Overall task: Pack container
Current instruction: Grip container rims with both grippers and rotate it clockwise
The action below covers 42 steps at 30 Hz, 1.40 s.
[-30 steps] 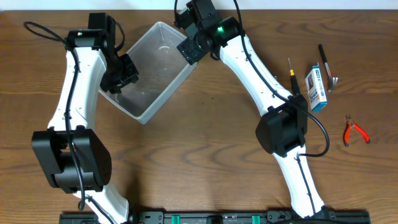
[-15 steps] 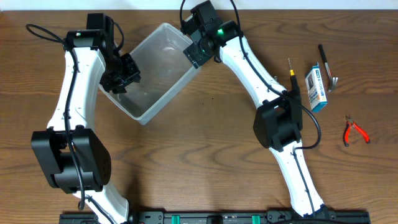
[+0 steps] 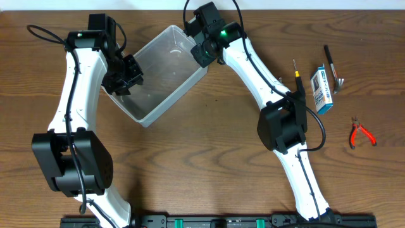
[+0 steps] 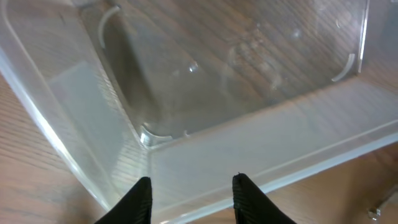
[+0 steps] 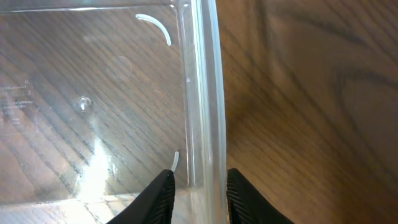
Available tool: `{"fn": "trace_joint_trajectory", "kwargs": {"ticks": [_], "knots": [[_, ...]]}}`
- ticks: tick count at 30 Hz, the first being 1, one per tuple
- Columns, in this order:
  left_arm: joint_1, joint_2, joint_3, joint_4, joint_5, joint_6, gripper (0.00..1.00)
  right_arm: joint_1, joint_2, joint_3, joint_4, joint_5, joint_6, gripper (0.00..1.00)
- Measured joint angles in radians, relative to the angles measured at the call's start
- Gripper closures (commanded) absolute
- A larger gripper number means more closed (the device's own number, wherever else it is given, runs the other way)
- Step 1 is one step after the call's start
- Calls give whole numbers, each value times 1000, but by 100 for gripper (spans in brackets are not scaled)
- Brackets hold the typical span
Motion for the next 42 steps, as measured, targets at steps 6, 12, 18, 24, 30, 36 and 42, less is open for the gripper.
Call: {"fn": "trace_joint_trajectory", "kwargs": {"ticks": [6,12,18,24,30,36,42], "knots": [[0,-11,-1,-42,20,-18,94,-3,0,0,0,0,9,84],[0,-52,-1,-130,24,-57,94,-12,-3,0,-21,-11,18,96],[0,-66,-1,-216,4,-109,94,-19,-5,0,-31,-24,21,99],[0,-66,-2,-214,-169,-235,94,-25,-6,0,-46,-35,21,99],[4,-66,-6,-132,-278,-291,94,-39,-9,0,-63,-39,21,99],[5,-66,-113,-6,-301,-303,94,-51,-15,1,-102,-39,29,99],[6,-66,-255,110,-236,-294,94,-66,-30,2,-177,-16,64,99]]}}
